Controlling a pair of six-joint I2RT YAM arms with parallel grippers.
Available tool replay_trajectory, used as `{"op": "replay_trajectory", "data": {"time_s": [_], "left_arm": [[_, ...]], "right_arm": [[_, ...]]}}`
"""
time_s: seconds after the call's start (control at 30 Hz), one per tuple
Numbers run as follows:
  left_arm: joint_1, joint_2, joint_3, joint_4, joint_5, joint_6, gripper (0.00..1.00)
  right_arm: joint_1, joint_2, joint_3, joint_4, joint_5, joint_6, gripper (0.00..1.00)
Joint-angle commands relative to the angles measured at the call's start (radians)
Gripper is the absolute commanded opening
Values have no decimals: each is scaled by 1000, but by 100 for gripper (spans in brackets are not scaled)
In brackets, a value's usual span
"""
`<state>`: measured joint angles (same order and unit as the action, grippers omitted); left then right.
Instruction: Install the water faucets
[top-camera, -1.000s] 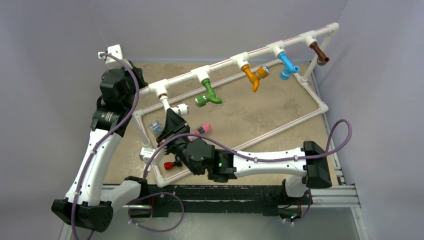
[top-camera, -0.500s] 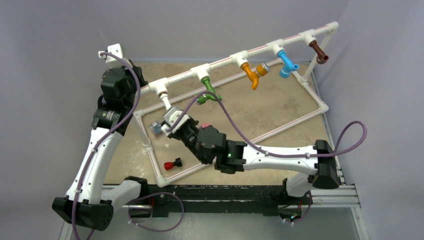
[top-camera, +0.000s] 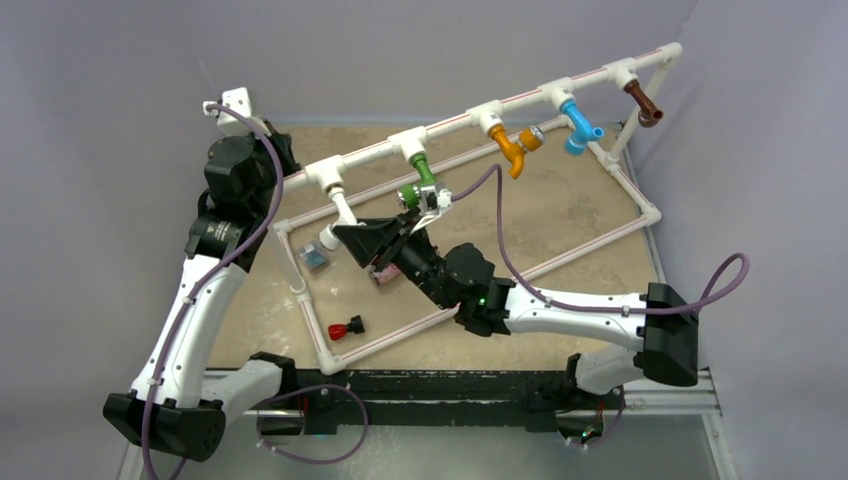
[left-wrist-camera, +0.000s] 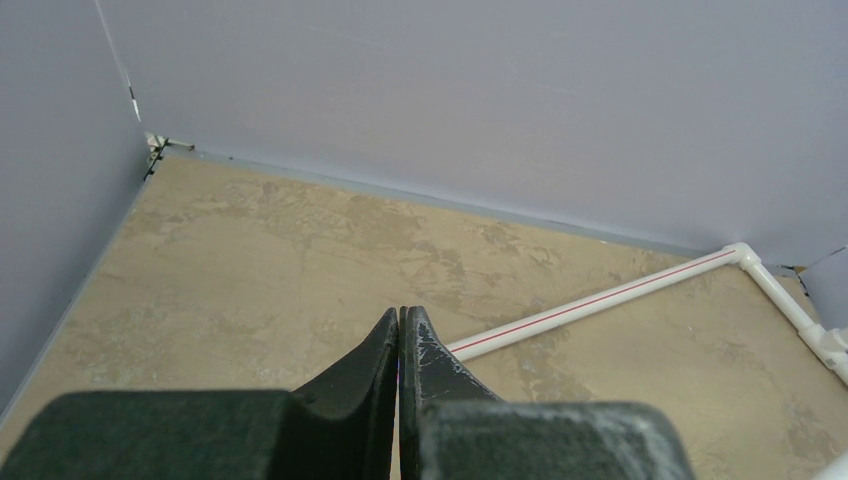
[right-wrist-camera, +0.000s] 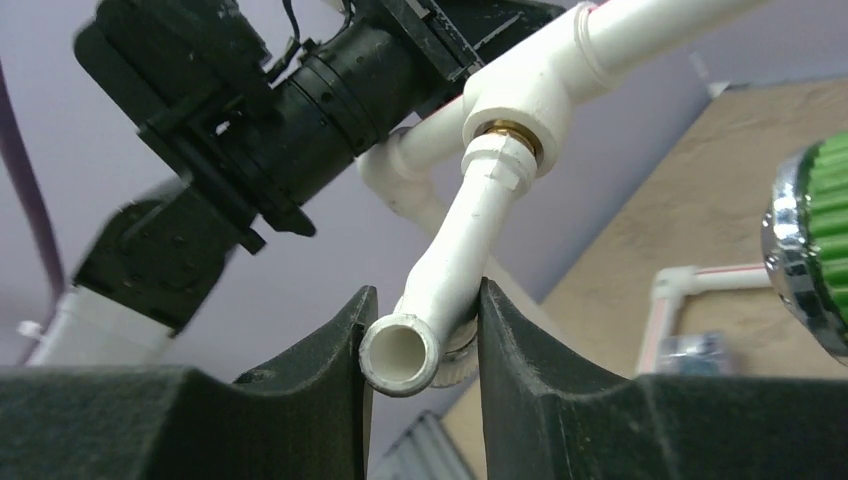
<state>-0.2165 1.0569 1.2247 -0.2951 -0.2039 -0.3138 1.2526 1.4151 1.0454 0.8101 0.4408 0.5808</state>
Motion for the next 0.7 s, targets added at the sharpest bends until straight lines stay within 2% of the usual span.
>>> {"op": "replay_trajectory", "data": {"time_s": [0.0,0.17,0.33,0.5,0.67], "left_arm": [[-30,2,-68,-288,110,56,0],[-30,0,-68,-288,112,56,0],[-32,-1,-73,-285,112,56,0],[-33,2,-73,-282,112,56,0],[-34,6,-71,-282,107,56,0]], "right_arm": [[-147,-16,46,257,76,496,0],[-181,13,80,238,90,594,0],[-185,3,50,234,97,598,2],[-189,-62,-16,220,96,550,42],[-190,-131,-39,133,86,485,74]]}}
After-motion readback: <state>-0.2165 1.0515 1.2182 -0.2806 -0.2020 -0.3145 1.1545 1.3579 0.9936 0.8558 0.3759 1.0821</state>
